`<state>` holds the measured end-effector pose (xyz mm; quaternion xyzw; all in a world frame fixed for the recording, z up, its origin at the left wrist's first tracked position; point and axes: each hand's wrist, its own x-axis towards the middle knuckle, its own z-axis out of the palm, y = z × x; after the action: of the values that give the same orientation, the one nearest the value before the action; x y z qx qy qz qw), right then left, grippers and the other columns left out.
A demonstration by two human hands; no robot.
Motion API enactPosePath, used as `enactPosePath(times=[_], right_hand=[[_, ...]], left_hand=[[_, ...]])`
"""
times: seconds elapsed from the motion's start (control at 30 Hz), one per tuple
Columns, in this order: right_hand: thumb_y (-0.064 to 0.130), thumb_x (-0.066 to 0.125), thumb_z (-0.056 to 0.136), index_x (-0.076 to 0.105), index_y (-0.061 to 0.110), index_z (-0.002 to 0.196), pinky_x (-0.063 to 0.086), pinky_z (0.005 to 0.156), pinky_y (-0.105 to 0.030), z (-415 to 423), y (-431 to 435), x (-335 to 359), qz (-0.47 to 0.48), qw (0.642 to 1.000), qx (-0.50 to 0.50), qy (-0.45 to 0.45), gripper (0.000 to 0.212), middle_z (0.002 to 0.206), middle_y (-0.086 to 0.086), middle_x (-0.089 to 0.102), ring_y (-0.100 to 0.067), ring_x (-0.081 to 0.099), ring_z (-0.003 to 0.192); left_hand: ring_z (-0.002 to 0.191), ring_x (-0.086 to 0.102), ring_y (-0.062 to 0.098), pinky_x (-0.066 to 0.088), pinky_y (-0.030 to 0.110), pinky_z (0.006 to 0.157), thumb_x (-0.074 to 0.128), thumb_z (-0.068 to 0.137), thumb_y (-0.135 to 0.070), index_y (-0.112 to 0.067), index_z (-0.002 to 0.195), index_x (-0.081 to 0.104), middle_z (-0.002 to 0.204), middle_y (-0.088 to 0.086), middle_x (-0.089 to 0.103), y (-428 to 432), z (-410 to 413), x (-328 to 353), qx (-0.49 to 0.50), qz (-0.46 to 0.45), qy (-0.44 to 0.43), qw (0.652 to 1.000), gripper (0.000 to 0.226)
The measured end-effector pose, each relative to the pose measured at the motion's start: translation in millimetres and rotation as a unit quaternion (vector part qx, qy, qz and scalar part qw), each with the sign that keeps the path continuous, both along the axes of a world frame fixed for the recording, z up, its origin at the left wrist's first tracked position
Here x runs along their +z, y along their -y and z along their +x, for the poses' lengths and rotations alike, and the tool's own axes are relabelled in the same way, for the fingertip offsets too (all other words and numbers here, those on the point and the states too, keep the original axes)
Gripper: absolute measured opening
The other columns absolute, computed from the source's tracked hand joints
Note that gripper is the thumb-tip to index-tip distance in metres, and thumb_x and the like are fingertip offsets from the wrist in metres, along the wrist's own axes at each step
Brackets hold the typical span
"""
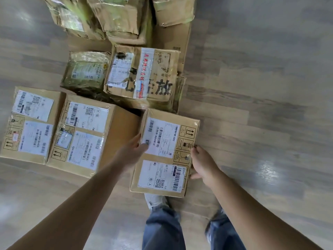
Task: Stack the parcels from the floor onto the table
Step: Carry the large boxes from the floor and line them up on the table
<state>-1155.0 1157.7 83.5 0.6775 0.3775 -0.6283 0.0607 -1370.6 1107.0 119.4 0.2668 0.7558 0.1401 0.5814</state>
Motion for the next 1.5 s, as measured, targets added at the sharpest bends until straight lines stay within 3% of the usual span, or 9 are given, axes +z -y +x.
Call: enactPosePath(times=[0.3,0.47,0.6,0.77,0.87,1.07,1.2,1.37,1.5], right_hand=[[0.032,0.030,0.105,0.056,0.016,0.114,0.057,0.076,-0.053,89.1,-28.6,94.7,0.085,0.995,0.033,0.043,0.031,0.096,-0.010,0.064,-0.027,0.065,0.084],[0.038,0.031,0.104,0.055,0.020,0.128,0.055,0.057,-0.032,134.2,-88.3,219.1,0.159,0.984,0.064,0.051,0.039,0.095,-0.001,0.064,-0.018,0.063,0.078],[0.042,0.032,0.103,0.058,0.022,0.129,0.054,0.074,-0.036,147.1,-129.1,340.2,0.239,0.969,0.051,0.024,0.041,0.105,-0.002,0.069,-0.021,0.065,0.083],[0.037,0.036,0.101,0.067,0.005,0.097,0.043,0.071,-0.029,149.3,-171.0,481.6,0.321,0.945,0.066,0.012,0.044,0.102,-0.021,0.068,-0.035,0.063,0.097],[0.038,0.042,0.099,0.071,0.014,0.091,0.043,0.072,-0.024,145.0,-188.0,552.6,0.356,0.932,0.066,-0.005,0.039,0.089,-0.002,0.072,-0.020,0.065,0.090],[0.045,0.039,0.101,0.069,0.026,0.114,0.046,0.098,-0.041,150.0,-205.3,646.9,0.381,0.921,0.078,0.004,0.037,0.112,0.000,0.070,-0.021,0.063,0.104],[0.042,0.040,0.102,0.066,0.026,0.120,0.047,0.079,-0.029,146.2,-205.3,696.6,0.387,0.921,0.036,-0.020,0.035,0.119,-0.009,0.068,-0.021,0.062,0.101],[0.026,0.047,0.100,0.066,0.030,0.119,0.043,0.066,-0.025,136.4,-206.8,740.5,0.425,0.904,-0.004,-0.049,0.027,0.112,0.005,0.068,-0.011,0.059,0.095],[0.018,0.047,0.099,0.064,0.028,0.127,0.046,0.069,-0.024,143.0,-217.1,757.8,0.476,0.878,-0.023,-0.048,0.035,0.121,0.006,0.066,-0.011,0.060,0.104]], left_hand=[[0.108,0.063,0.013,0.050,0.042,0.096,0.056,0.090,-0.020,-0.031,0.133,0.051,0.116,-0.011,0.067,-23.3,100.0,83.9,0.048,0.053,0.059,0.996,0.045],[0.100,0.066,0.008,0.055,0.030,0.076,0.075,0.079,-0.022,-0.035,0.120,0.056,0.105,-0.014,0.071,-62.3,140.7,202.2,0.048,0.113,0.097,0.988,0.047],[0.104,0.063,0.034,0.051,0.049,0.093,0.073,0.081,-0.009,-0.025,0.116,0.057,0.111,0.008,0.069,-90.8,157.9,295.7,0.076,0.140,0.087,0.983,0.041],[0.061,0.067,0.013,0.050,0.023,0.047,0.077,0.078,-0.023,-0.016,0.100,0.063,0.072,-0.002,0.070,-120.3,162.2,406.1,0.143,0.135,0.125,0.972,0.028],[0.047,0.060,0.010,0.045,0.020,0.043,0.072,0.084,-0.021,-0.009,0.104,0.058,0.057,-0.004,0.064,-136.4,161.3,462.4,0.172,0.136,0.181,0.959,0.027],[0.081,0.066,0.021,0.057,0.034,0.072,0.070,0.084,-0.035,-0.015,0.112,0.059,0.092,0.003,0.069,-164.7,155.3,543.3,0.183,0.178,0.205,0.945,0.036],[0.078,0.062,0.017,0.053,0.043,0.087,0.071,0.084,-0.035,-0.023,0.114,0.058,0.088,-0.001,0.068,-181.5,147.8,576.7,0.164,0.224,0.212,0.937,0.035],[0.079,0.064,0.016,0.052,0.038,0.069,0.074,0.081,-0.034,-0.031,0.100,0.060,0.091,-0.004,0.071,-202.5,133.3,616.0,0.165,0.254,0.242,0.922,0.023],[0.103,0.068,0.017,0.049,0.051,0.094,0.087,0.056,-0.030,-0.032,0.119,0.059,0.109,-0.003,0.073,-216.6,138.7,638.6,0.100,0.275,0.339,0.894,0.069]])
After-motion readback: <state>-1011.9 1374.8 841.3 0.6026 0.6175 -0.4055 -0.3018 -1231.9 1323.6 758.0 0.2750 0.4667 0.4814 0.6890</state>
